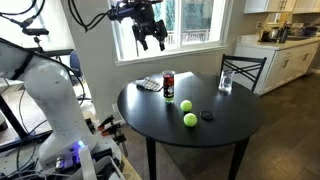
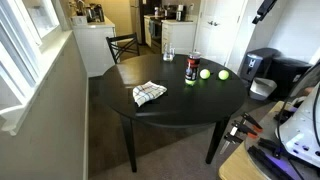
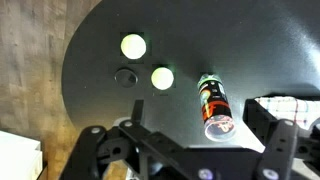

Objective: Put the tennis ball into the tube

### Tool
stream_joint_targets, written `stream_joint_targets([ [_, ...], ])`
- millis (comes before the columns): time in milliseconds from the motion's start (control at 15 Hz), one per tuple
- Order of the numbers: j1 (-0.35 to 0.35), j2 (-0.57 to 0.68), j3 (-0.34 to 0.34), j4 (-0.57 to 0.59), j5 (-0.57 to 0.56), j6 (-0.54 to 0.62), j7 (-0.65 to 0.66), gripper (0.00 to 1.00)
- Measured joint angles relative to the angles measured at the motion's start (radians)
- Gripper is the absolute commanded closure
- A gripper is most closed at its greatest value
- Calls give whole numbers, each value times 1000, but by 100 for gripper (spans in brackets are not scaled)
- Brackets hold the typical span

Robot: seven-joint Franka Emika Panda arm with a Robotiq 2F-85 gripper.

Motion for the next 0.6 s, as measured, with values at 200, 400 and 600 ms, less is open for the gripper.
stream_joint_targets([
  [200, 0, 0, 0, 0, 0, 0, 0, 0],
  [400, 1, 0, -1, 0, 1, 0, 0, 0],
  [600, 8, 6, -18, 0, 4, 6, -6, 0],
])
